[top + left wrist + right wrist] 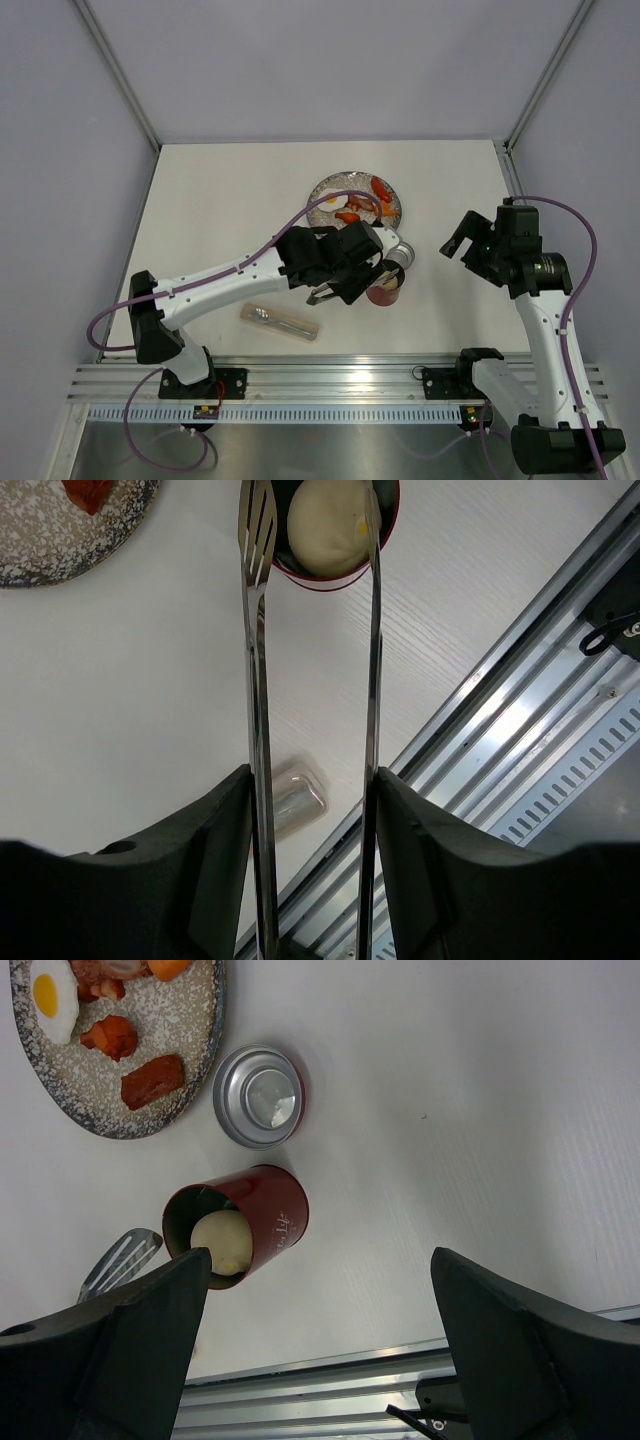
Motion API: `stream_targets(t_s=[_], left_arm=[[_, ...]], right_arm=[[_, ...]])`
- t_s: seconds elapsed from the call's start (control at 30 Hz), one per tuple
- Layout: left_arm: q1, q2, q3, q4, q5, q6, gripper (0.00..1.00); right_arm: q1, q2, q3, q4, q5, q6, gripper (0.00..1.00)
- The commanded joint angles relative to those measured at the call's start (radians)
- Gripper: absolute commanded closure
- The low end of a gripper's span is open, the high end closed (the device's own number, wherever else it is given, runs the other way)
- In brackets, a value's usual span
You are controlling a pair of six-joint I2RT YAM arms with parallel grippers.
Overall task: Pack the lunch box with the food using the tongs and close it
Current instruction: Place the fake food in the packing box, then place the clamp at the center of the board.
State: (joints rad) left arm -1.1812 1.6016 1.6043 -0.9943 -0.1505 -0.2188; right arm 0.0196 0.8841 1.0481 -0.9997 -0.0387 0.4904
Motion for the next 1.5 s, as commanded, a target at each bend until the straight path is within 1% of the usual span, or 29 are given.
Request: stream_targets(t_s=[0.0,0.13,0.27,0.33,0.37,0.4,0.43,0.47,0.5,0.6,0.63,0.67,0.8,0.83,0.87,0.97,1.13,1.23,1.27,1.4,1.47], left_arm=[[-0.006,-0.037,0.062,0.017,-0.012,-0.011,0.48],[0.000,-0.065,0.094,0.014,-0.056,-0.016,0.49],[0.060,-0.107,0.088,0.032,-0.096,-0.017,0.49],[0.139,-0.147,0.034,0.075,-0.095,-0.022,0.50],[0.211,-0.175,0.014,0.095,-0.083,-0.033,0.50],[0.251,-0.189,-0.009,0.118,-0.075,-0.037,0.50],[0.287,-0.202,-0.033,0.178,-0.067,-0.040,0.50],[0.322,-0.213,-0.081,0.210,-0.081,-0.044,0.50],[0.381,-0.222,-0.102,0.239,-0.093,-0.047,0.50],[0.491,-0.230,-0.176,0.365,-0.130,-0.060,0.49],[0.517,-0.218,-0.194,0.423,-0.136,-0.073,0.49],[0.569,-0.210,-0.226,0.453,-0.132,-0.076,0.49],[0.667,-0.114,-0.299,0.606,-0.184,-0.106,0.48],[0.687,-0.114,-0.311,0.629,-0.175,-0.117,0.48],[0.727,-0.071,-0.317,0.646,-0.169,-0.132,0.48],[0.761,-0.011,-0.320,0.703,-0.168,-0.154,0.48],[0.781,0.119,-0.262,0.717,-0.195,-0.163,0.47],[0.789,0.156,-0.245,0.732,-0.190,-0.159,0.33],[0.796,0.165,-0.235,0.730,-0.189,-0.159,0.24],[0.827,0.181,-0.236,0.730,-0.146,-0.182,0.15],[0.836,0.161,-0.244,0.730,-0.129,-0.189,0.14]], right_arm=[[0.003,-0.016,0.007,0.009,-0.001,0.002,0.00],[0.002,-0.020,0.003,0.007,0.000,0.002,0.01],[0.002,-0.022,-0.005,0.012,-0.003,0.002,0.01],[0.002,-0.022,-0.011,0.015,-0.006,0.005,0.01],[0.002,-0.022,-0.013,0.016,-0.006,0.007,0.00],[0.003,-0.022,-0.014,0.018,-0.007,0.005,0.01],[0.002,-0.020,-0.019,0.021,-0.009,0.005,0.00],[0.002,-0.019,-0.020,0.024,-0.010,0.007,0.00],[0.003,-0.017,-0.023,0.027,-0.012,0.007,0.01],[0.003,-0.010,-0.023,0.030,-0.013,0.007,0.00],[0.002,-0.010,-0.023,0.030,-0.012,0.004,0.01],[0.003,-0.008,-0.023,0.030,-0.009,0.001,0.00],[0.002,-0.008,-0.031,0.029,0.003,-0.007,0.00],[0.002,-0.008,-0.034,0.032,0.003,-0.007,0.00],[0.002,-0.007,-0.040,0.035,0.003,-0.006,0.00],[0.003,0.012,-0.048,0.039,-0.004,-0.006,0.00],[0.002,0.033,-0.075,0.073,-0.044,0.000,0.01],[0.003,0.058,-0.092,0.096,-0.035,0.037,0.00],[0.003,0.058,-0.100,0.110,-0.032,0.059,0.00],[0.002,0.082,-0.134,0.197,-0.043,0.086,0.01],[0.003,0.125,-0.137,0.216,-0.055,0.096,0.03]])
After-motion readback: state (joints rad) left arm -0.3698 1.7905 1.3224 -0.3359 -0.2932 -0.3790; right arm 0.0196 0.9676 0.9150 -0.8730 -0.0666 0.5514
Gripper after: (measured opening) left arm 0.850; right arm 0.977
